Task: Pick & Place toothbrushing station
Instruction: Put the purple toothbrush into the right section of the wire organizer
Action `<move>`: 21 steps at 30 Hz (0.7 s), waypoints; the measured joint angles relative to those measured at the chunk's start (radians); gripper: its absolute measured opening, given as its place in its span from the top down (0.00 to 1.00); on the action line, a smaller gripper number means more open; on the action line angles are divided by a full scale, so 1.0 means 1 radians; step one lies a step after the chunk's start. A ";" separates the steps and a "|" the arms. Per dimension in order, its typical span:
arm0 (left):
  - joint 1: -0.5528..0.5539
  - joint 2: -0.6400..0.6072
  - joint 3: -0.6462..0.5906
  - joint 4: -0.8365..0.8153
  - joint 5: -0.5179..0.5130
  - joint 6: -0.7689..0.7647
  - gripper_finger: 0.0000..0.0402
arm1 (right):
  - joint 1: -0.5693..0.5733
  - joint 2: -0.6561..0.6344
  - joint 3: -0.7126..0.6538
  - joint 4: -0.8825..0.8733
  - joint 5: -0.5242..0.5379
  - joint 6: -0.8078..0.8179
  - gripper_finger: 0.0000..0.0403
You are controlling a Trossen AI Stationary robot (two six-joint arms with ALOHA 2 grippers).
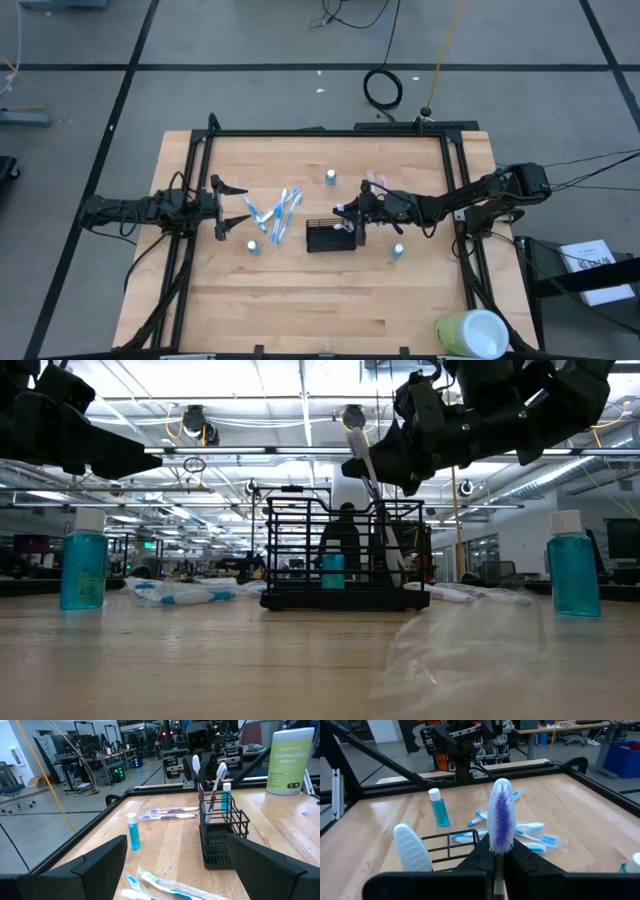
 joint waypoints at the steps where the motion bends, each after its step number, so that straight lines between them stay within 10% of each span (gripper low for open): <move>1: 0.000 0.000 0.000 0.000 0.000 0.000 0.13 | 0.000 0.000 0.000 -0.002 0.000 0.000 0.98; 21: 0.000 0.000 0.000 0.000 0.000 0.000 0.13 | 0.000 0.000 0.000 -0.041 0.000 0.013 0.96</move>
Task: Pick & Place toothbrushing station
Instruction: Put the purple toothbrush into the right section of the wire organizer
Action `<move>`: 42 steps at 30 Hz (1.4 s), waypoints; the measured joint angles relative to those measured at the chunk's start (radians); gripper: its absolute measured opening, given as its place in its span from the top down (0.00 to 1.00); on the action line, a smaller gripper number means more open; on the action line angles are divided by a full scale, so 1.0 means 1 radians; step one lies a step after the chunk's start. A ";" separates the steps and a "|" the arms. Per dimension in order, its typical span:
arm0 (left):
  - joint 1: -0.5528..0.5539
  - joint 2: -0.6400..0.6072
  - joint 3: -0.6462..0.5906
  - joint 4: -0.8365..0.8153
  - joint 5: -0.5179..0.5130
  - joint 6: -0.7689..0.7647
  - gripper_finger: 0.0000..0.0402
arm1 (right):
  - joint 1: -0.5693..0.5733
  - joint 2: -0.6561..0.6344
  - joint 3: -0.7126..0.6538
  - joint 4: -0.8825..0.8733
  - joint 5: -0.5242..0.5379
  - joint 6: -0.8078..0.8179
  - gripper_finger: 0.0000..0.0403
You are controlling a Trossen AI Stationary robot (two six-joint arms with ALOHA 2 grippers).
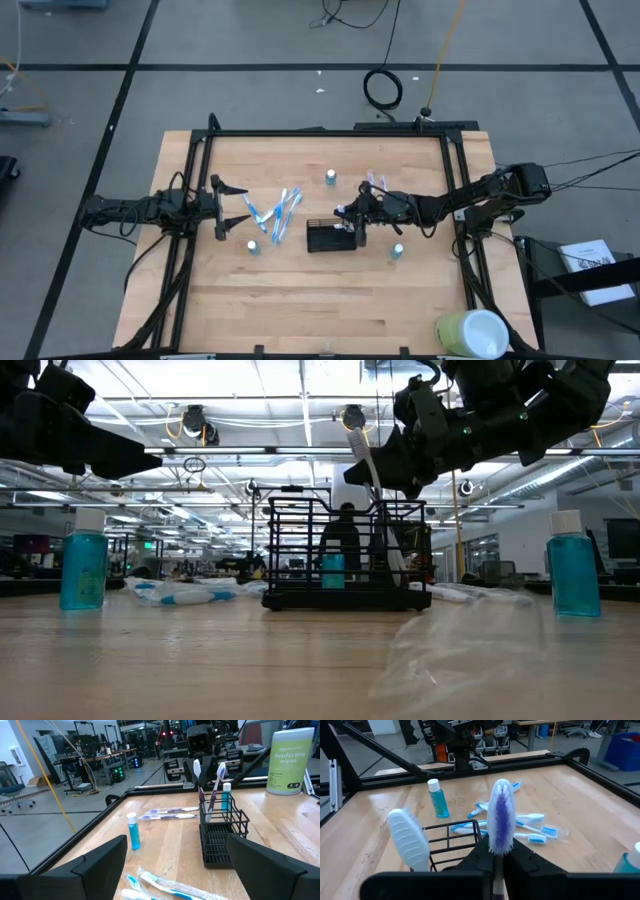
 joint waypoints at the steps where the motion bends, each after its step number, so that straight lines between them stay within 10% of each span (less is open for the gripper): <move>1: 0.000 0.000 0.000 0.000 0.000 0.000 0.12 | 0.000 0.000 0.000 -0.001 0.000 0.007 0.95; 32: 0.000 0.000 0.000 0.000 0.000 0.000 0.12 | -0.001 -0.061 0.000 -0.009 0.005 -0.064 0.59; 42: 0.000 0.000 0.000 0.000 0.000 0.000 0.12 | -0.008 -0.337 0.000 -0.436 0.397 -0.067 0.58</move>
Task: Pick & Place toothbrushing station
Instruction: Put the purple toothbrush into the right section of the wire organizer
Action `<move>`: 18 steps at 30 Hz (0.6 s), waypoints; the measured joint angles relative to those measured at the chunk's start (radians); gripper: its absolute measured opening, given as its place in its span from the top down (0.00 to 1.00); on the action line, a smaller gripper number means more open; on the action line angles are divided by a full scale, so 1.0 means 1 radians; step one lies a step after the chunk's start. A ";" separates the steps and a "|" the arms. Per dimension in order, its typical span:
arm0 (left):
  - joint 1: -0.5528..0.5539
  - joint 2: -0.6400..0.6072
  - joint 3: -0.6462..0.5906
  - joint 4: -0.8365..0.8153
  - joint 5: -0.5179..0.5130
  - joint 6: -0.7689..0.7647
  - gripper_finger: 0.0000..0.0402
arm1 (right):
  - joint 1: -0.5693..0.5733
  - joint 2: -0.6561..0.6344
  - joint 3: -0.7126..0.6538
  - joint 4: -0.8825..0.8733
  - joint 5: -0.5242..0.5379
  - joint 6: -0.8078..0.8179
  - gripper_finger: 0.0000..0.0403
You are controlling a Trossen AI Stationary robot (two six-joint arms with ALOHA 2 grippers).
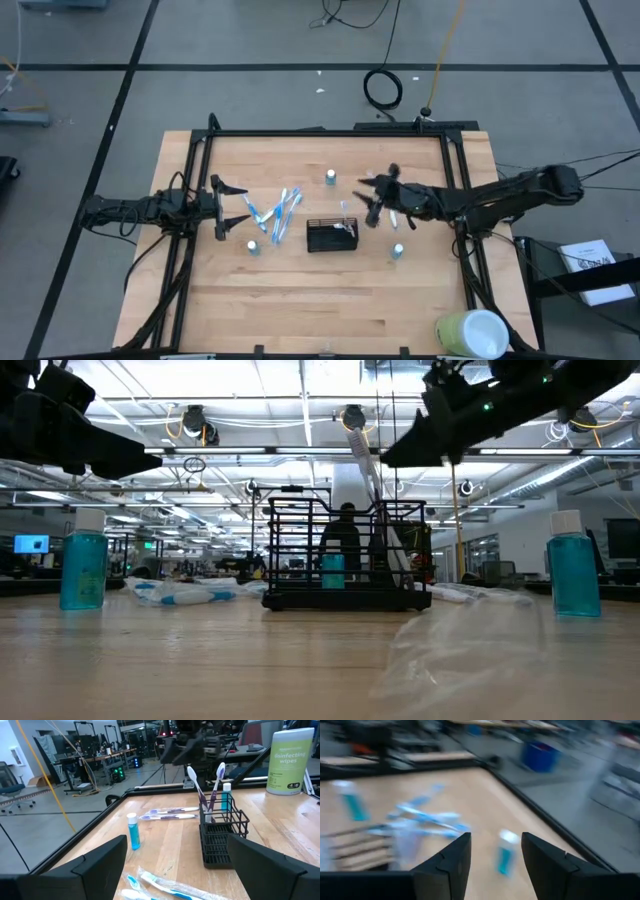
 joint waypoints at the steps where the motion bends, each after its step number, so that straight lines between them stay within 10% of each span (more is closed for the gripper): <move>1: 0.000 0.000 0.000 0.000 0.000 0.000 0.13 | -0.007 -0.019 0.000 -0.055 0.040 0.030 0.58; 12: 0.000 0.000 0.000 0.000 0.000 0.000 0.13 | -0.145 0.055 0.000 -0.483 0.097 0.407 0.58; 18: 0.000 0.000 0.000 0.000 0.000 0.000 0.12 | -0.230 0.196 0.000 -0.466 -0.040 0.448 0.58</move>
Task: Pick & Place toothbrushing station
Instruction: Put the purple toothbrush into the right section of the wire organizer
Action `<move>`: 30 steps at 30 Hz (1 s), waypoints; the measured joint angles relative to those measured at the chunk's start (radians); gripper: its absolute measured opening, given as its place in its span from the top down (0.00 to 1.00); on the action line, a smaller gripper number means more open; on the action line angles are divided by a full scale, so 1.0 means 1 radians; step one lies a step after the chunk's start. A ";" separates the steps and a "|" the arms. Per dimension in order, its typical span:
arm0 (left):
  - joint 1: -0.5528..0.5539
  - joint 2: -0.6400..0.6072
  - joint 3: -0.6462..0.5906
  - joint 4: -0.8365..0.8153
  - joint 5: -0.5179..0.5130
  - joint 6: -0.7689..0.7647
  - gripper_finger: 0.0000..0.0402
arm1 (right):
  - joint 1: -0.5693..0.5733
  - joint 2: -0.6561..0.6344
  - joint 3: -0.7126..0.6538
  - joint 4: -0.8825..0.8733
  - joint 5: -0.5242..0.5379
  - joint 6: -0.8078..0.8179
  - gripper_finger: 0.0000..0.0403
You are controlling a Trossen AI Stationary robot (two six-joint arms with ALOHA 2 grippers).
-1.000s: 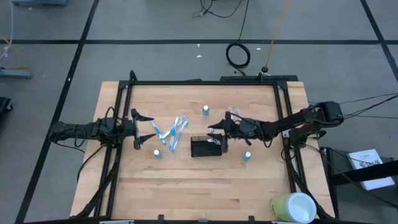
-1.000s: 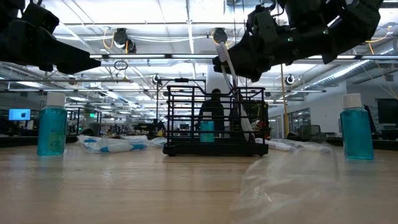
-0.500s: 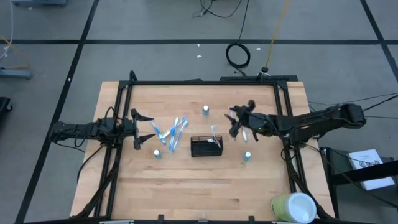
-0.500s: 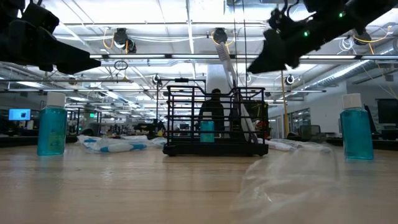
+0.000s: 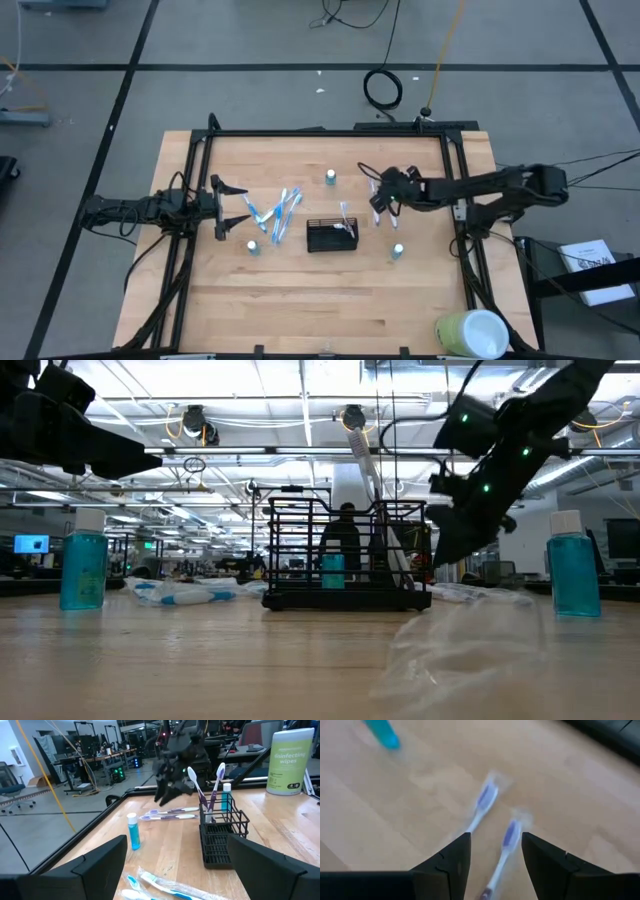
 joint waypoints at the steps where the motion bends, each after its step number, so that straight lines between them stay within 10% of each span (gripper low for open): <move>1: 0.000 0.000 0.000 0.000 0.000 0.000 0.13 | -0.014 0.018 0.000 0.002 -0.018 0.003 0.58; 15: 0.000 0.000 0.000 0.000 0.000 0.000 0.13 | -0.107 0.183 0.004 0.058 -0.130 0.024 0.60; 30: 0.000 0.000 0.000 0.000 0.000 0.000 0.12 | -0.107 0.183 0.002 0.061 -0.151 -0.048 0.96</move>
